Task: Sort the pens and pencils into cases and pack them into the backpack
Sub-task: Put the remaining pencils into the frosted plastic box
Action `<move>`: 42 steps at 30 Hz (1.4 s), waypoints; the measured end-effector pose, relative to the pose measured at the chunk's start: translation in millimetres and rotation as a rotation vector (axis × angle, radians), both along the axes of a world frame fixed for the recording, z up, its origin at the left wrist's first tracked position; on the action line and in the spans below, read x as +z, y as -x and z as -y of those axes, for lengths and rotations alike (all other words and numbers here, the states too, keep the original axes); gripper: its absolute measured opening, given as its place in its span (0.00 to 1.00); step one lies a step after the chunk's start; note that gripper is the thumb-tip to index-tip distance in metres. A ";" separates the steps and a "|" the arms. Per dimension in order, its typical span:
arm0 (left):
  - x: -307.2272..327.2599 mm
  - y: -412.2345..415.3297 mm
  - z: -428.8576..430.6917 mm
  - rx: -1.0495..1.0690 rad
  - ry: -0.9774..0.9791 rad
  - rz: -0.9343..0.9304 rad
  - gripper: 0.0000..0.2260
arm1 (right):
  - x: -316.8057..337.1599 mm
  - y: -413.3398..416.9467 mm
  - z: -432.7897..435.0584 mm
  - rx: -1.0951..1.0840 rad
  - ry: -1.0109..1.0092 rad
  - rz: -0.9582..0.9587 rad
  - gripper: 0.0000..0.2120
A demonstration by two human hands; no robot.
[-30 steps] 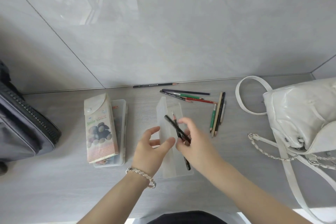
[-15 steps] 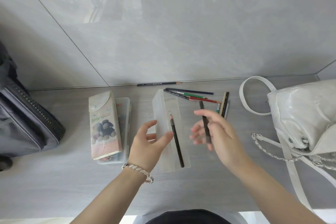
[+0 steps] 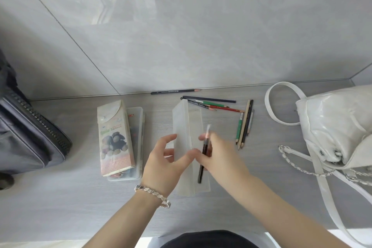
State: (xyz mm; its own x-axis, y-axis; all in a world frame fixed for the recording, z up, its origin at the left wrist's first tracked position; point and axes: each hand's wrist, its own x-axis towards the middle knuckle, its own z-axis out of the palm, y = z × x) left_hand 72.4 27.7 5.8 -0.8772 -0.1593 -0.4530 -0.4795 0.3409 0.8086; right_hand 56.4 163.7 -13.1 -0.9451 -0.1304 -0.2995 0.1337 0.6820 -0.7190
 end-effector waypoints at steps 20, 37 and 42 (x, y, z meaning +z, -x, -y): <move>-11.1 38.9 8.3 0.053 0.081 -0.010 0.23 | -45.1 43.9 6.2 -0.013 0.104 -0.199 0.20; -30.5 74.3 40.8 0.220 0.074 -0.009 0.22 | -78.5 192.5 -62.4 0.416 -0.601 -0.008 0.15; -28.2 73.6 44.4 0.235 0.091 -0.013 0.22 | -70.4 193.9 -32.5 0.501 -0.653 -0.128 0.19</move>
